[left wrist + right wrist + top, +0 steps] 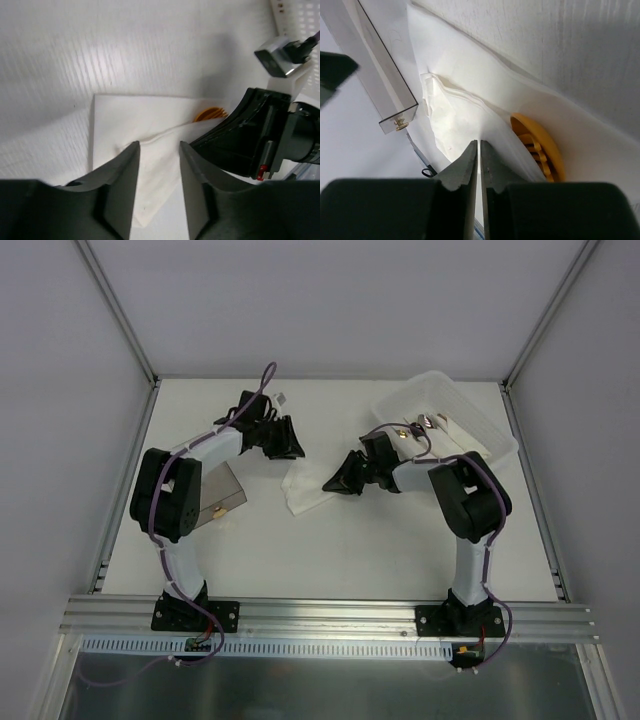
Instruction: Place the utensils on the paper napkin and roll it up
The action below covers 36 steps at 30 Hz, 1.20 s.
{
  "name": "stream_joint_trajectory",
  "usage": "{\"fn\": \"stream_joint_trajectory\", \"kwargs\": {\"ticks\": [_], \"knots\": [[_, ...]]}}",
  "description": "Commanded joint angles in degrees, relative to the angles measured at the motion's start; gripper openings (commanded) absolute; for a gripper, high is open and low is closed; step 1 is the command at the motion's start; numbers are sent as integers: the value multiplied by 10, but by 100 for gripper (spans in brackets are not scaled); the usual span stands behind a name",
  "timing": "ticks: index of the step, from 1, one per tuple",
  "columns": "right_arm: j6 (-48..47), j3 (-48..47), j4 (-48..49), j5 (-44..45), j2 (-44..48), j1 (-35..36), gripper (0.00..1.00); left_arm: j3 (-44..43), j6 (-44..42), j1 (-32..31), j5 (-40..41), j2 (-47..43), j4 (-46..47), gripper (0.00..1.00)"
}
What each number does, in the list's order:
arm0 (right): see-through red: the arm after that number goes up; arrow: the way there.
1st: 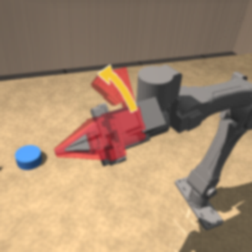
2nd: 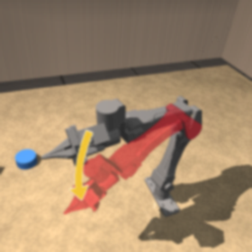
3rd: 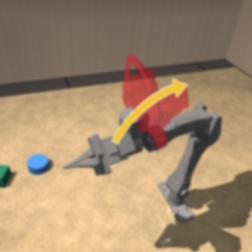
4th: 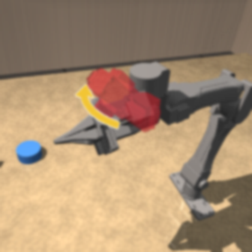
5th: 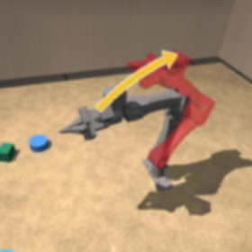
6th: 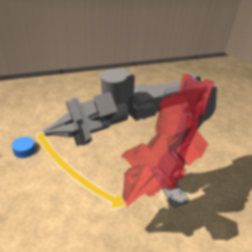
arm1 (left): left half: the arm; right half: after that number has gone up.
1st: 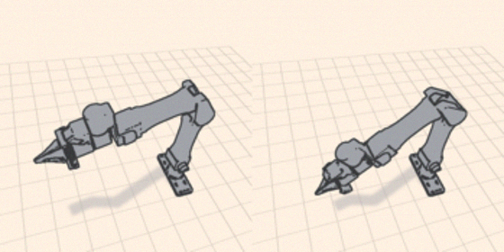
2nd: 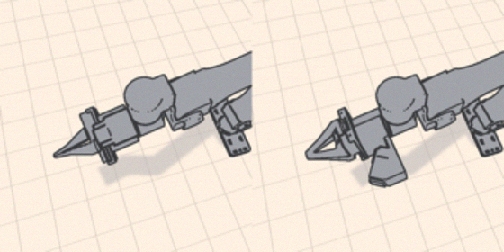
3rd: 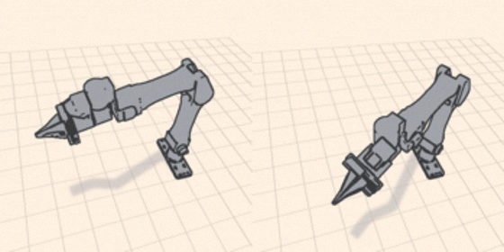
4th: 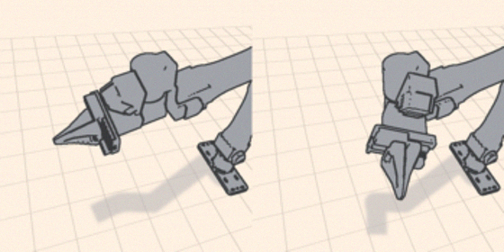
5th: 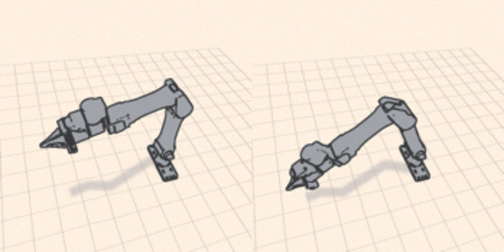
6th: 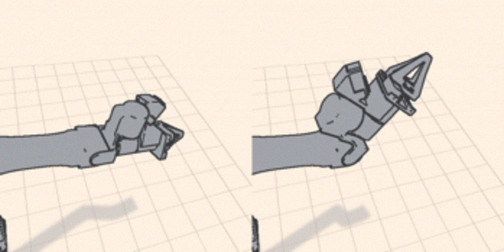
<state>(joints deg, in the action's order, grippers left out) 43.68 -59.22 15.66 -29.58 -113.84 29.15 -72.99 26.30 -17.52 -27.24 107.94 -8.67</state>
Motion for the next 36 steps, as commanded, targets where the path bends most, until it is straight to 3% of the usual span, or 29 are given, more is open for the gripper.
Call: {"fn": "stream_joint_trajectory", "kwargs": {"ticks": [1,8,16,22,25,28,34,36], "knots": [[-37,-6,-72,30,-23,3,9,-53,-63,6,38,3,-33,40],[-43,-12,-82,31,-27,1,9,-96,-115,8,71,76,-61,41],[-48,-19,-96,34,-31,1,9,-87,-126,8,87,101,-85,40],[-49,-27,-102,33,-35,0,9,-66,-126,6,74,100,-94,34],[-51,-31,-106,35,-37,1,8,-62,-120,6,30,102,-95,32],[-53,-34,-113,36,-37,1,8,-64,-104,6,-19,100,-94,26],[-54,-37,-121,36,-38,1,8,-73,-89,12,-32,72,-87,2],[-58,-39,-125,36,-38,1,8,-73,-79,13,-31,51,-82,0]]}}
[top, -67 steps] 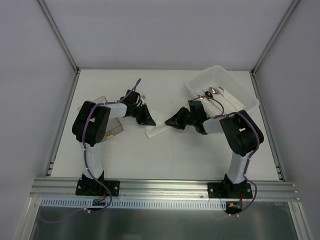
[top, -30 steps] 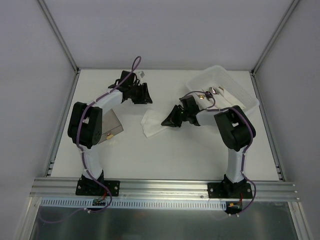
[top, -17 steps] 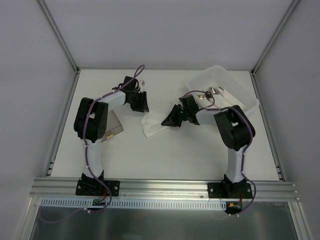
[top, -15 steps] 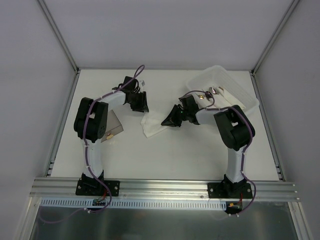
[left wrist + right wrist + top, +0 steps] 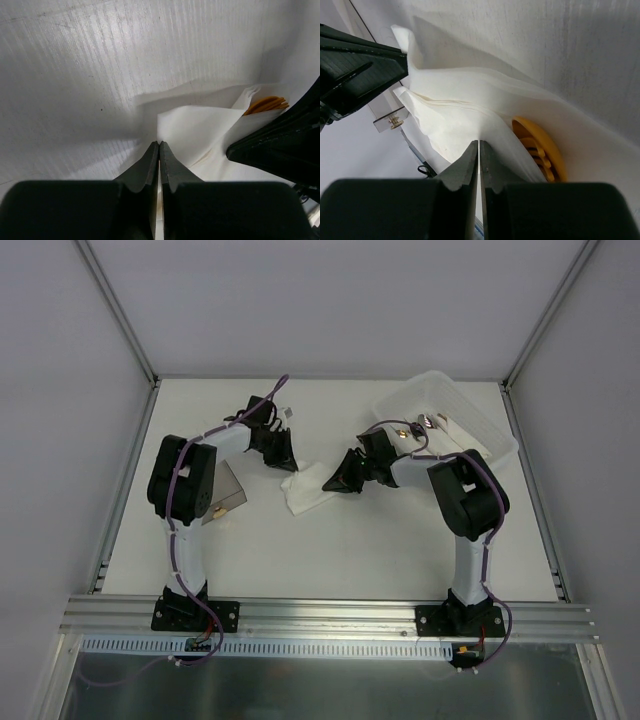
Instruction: Place the utensils on the paper napkin and roll it up
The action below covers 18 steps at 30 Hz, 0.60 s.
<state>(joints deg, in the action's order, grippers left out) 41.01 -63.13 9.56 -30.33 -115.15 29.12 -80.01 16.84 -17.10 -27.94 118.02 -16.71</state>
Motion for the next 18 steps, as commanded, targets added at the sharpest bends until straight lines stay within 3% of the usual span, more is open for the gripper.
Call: {"fn": "stream_joint_trajectory", "kwargs": {"ticks": [1,6,18], "knots": [[-31,0,-65,44,-24,1,8,0,21,9,-25,-57,8,0],[-33,1,-67,44,-24,1,8,11,50,11,-83,-99,30,0],[-33,-1,-69,46,-23,1,8,93,63,-18,-225,-89,41,0]]}}
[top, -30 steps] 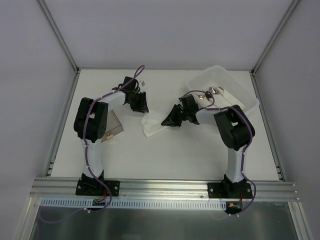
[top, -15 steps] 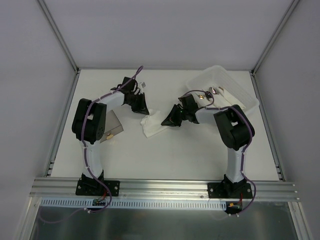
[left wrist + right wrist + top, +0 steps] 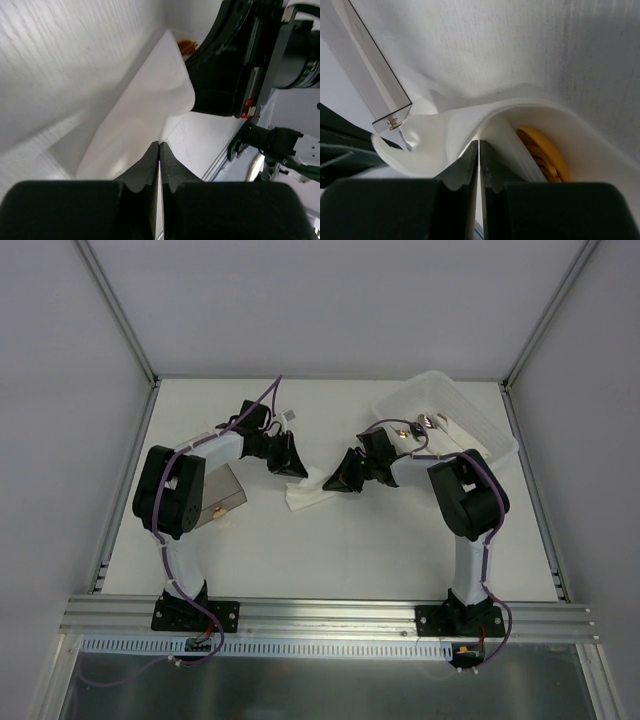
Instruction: Place the utensils on the paper napkin and roll it up
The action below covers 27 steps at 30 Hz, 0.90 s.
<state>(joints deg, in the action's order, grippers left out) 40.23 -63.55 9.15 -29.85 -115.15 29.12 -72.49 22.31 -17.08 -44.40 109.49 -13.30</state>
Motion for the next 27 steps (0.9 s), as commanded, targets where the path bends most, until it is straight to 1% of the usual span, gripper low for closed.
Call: {"fn": "stream_joint_trajectory", "kwargs": {"ticks": [1,5,8,11,12,14,18,23,24,27], "knots": [[-24,4,-65,41,-23,1,8,28,7,-22,-64,-3,8,0],[-24,4,-66,41,-24,1,8,40,11,-32,-86,8,15,0],[-25,2,-68,40,-24,1,8,49,11,-42,-77,16,15,0],[-27,0,-69,41,-24,1,8,64,16,-47,-39,27,12,0],[-28,-1,-71,40,-23,-1,7,71,17,-46,-7,34,10,0],[-33,-1,-74,37,-22,-3,8,73,16,-47,20,48,2,0],[-40,0,-80,37,-12,-2,7,69,13,-48,40,73,-15,0],[-55,-12,-89,34,1,-2,7,57,12,-49,94,99,-41,0],[-64,-16,-109,33,5,-1,8,57,13,-47,99,103,-43,0],[-80,-20,-127,33,26,-2,11,55,16,-45,107,111,-47,0]]}}
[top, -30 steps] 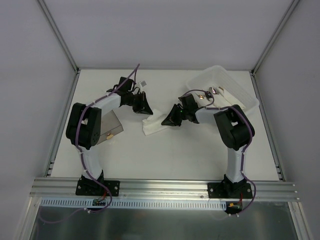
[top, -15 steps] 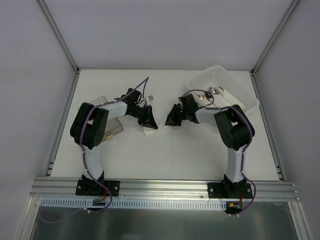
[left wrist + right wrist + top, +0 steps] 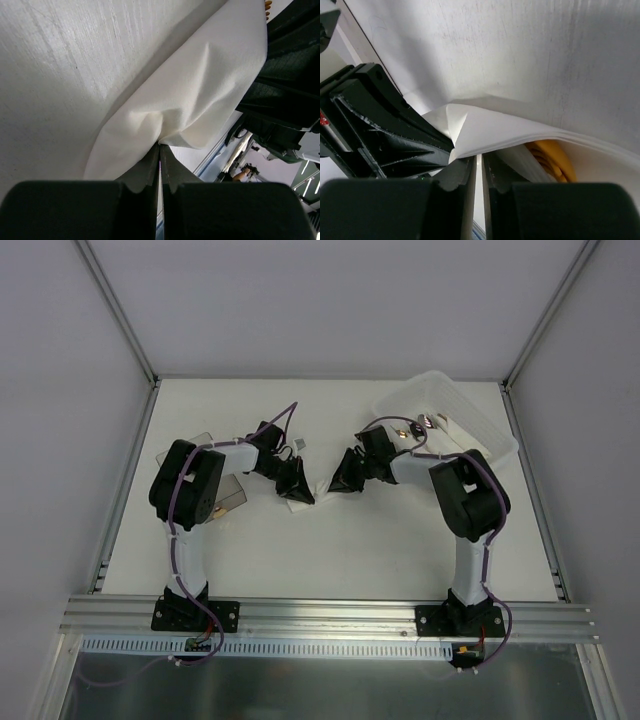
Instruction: Place the utensils on the paper napkin and roll it up
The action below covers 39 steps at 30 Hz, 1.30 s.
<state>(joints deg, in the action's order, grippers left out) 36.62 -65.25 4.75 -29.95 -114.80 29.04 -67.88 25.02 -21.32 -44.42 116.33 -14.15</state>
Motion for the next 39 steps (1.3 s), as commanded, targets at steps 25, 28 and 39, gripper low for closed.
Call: {"fn": "stream_joint_trajectory", "kwargs": {"ticks": [25,28,39], "knots": [[-104,-36,-110,60,9,-27,11,-23,-33,0,60,38,-54,0],[-102,-37,-118,73,3,-26,9,-26,-35,-9,45,24,-53,0],[-90,-37,-153,104,-5,-27,0,-33,-14,-56,-18,-40,-32,0]]}}
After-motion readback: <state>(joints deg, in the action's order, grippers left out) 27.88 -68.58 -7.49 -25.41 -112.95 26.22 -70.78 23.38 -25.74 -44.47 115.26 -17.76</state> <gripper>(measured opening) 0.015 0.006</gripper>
